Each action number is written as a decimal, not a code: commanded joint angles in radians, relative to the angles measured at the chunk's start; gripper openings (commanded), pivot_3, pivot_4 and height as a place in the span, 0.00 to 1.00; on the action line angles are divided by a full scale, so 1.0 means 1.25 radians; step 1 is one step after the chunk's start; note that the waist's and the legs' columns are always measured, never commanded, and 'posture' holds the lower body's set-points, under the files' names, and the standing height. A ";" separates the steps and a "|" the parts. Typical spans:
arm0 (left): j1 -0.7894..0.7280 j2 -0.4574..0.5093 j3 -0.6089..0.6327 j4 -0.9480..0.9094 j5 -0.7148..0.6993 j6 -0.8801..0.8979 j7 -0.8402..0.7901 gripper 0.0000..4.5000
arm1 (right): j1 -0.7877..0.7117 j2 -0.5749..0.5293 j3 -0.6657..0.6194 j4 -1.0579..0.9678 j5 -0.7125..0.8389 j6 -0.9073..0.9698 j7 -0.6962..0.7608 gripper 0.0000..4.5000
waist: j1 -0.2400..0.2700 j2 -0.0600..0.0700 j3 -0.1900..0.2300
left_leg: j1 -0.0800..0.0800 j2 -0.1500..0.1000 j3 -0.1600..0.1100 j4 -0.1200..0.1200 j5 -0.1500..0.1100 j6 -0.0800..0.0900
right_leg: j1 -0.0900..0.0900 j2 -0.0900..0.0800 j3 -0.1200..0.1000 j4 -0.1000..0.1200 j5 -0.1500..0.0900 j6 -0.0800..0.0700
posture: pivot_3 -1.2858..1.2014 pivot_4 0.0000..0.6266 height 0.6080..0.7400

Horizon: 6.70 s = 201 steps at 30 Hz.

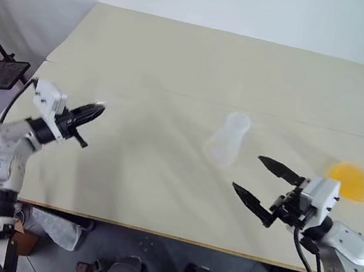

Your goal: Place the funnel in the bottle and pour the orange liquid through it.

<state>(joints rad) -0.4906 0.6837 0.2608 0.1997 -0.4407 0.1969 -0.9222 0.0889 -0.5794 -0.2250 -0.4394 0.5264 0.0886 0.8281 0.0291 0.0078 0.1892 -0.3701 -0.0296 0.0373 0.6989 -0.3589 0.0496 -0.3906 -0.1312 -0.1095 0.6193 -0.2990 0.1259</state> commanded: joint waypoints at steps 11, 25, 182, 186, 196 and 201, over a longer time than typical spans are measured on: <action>-0.632 -0.126 -0.327 0.406 0.194 -0.241 -0.384 0.02 | 0.183 0.038 -0.092 -0.135 -0.017 -0.023 -0.089 1.00 | -0.006 0.000 0.000 | 0.000 -0.001 0.007 -0.001 0.001 0.002 | -0.001 0.002 -0.001 -0.002 0.001 0.002 | 0.52 0.24 1.00; -0.778 -0.264 -0.374 0.628 0.339 -0.427 -0.345 0.02 | 0.215 0.073 -0.081 -0.176 -0.043 -0.035 -0.136 1.00 | 0.001 -0.002 0.001 | -0.001 -0.001 0.008 -0.001 0.002 0.003 | -0.002 0.001 0.000 -0.003 0.001 0.003 | 0.52 0.24 1.00; 0.030 -0.146 -0.107 -0.146 -0.036 0.030 -0.105 1.00 | -0.530 -0.129 0.261 0.179 -0.817 0.019 -0.462 0.55 | -0.024 0.005 0.000 | -0.002 -0.002 0.002 -0.001 0.002 0.002 | -0.002 0.000 0.002 0.000 0.001 0.002 | 0.52 0.24 1.00; 0.030 -0.151 -0.105 -0.151 -0.040 0.035 -0.098 1.00 | -0.537 -0.109 0.264 0.172 -0.832 0.017 -0.450 0.55 | -0.024 0.005 0.000 | -0.002 -0.002 0.002 -0.001 0.002 0.002 | -0.002 0.000 0.002 0.000 0.001 0.002 | 0.52 0.24 1.00; 0.030 -0.153 -0.109 -0.154 -0.039 0.037 -0.091 1.00 | -0.551 -0.112 0.294 0.159 -0.907 -0.050 -0.442 0.55 | -0.024 0.005 0.000 | -0.002 -0.002 0.002 -0.001 0.002 0.002 | -0.002 0.000 0.002 0.000 0.001 0.002 | 0.52 0.24 1.00; 0.030 -0.153 -0.110 -0.155 -0.039 0.038 -0.089 1.00 | -0.548 -0.114 0.296 0.160 -0.940 -0.082 -0.440 0.55 | -0.025 0.005 0.000 | -0.002 -0.002 0.002 -0.001 0.002 0.002 | -0.002 0.000 0.001 0.000 0.001 0.002 | 0.52 0.24 1.00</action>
<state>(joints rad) -0.4582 0.4895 0.1191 0.0462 -0.4682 0.2485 -1.0367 -0.5746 -0.7095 0.1597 -0.1948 -0.6248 0.0088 0.2846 -0.0017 0.0135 0.1894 -0.3722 -0.0315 0.0399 0.6978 -0.3559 0.0521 -0.3933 -0.1314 -0.1076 0.6190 -0.2982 0.1280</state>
